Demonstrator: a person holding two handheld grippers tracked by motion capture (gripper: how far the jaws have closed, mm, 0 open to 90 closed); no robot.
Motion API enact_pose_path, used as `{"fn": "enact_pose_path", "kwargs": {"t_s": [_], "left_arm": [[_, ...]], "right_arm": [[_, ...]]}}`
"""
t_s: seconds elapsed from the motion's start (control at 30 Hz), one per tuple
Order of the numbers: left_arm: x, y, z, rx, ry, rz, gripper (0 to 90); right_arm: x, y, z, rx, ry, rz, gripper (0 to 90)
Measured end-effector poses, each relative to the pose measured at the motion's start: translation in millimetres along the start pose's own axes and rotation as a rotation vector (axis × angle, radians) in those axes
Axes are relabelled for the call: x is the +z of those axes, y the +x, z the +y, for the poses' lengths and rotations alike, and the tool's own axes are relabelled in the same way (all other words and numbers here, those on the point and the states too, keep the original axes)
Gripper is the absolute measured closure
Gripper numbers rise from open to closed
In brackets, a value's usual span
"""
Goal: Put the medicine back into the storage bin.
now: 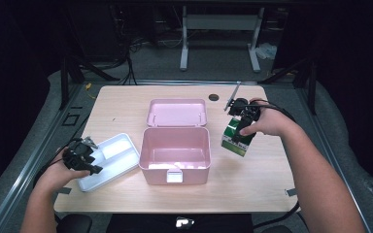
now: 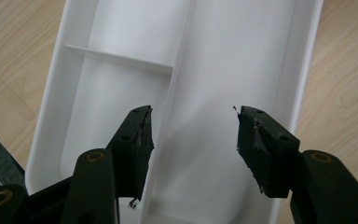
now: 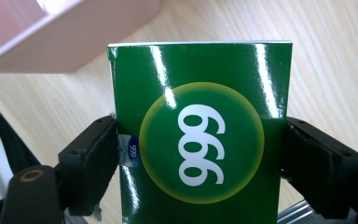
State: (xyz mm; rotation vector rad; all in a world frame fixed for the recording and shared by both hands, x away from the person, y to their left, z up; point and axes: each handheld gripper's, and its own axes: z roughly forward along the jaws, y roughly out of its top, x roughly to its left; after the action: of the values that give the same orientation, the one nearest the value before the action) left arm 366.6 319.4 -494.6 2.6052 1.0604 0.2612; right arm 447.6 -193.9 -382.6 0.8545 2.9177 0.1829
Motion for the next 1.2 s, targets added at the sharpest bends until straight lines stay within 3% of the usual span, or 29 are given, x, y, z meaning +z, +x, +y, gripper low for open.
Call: {"fn": "enact_pose_path", "kwargs": {"t_s": [0.3, 0.4, 0.67, 1.0, 1.2], "left_arm": [[-0.1, 0.0, -0.5, 0.0, 0.001, -0.002, 45.3], [0.0, 0.2, -0.6, 0.0, 0.003, -0.001, 45.4], [0.5, 0.1, -0.2, 0.004, 0.003, -0.003, 45.3], [0.5, 0.6, -0.8, 0.0, 0.003, -0.005, 45.3], [0.7, 0.4, -0.6, 0.005, 0.002, -0.007, 45.3]], "right_arm": [[-11.9, 16.0, 7.4, -0.209, 0.02, -0.009, 16.4], [-12.2, 19.4, 7.5, -0.274, 0.026, 0.027, 16.6], [-22.6, 29.8, 9.6, -0.351, 0.014, 0.072, 17.0], [-43.0, 41.4, 17.2, -0.404, 0.012, 0.059, 17.1], [-52.1, 59.3, 33.5, -0.435, 0.014, 0.064, 17.2]]}}
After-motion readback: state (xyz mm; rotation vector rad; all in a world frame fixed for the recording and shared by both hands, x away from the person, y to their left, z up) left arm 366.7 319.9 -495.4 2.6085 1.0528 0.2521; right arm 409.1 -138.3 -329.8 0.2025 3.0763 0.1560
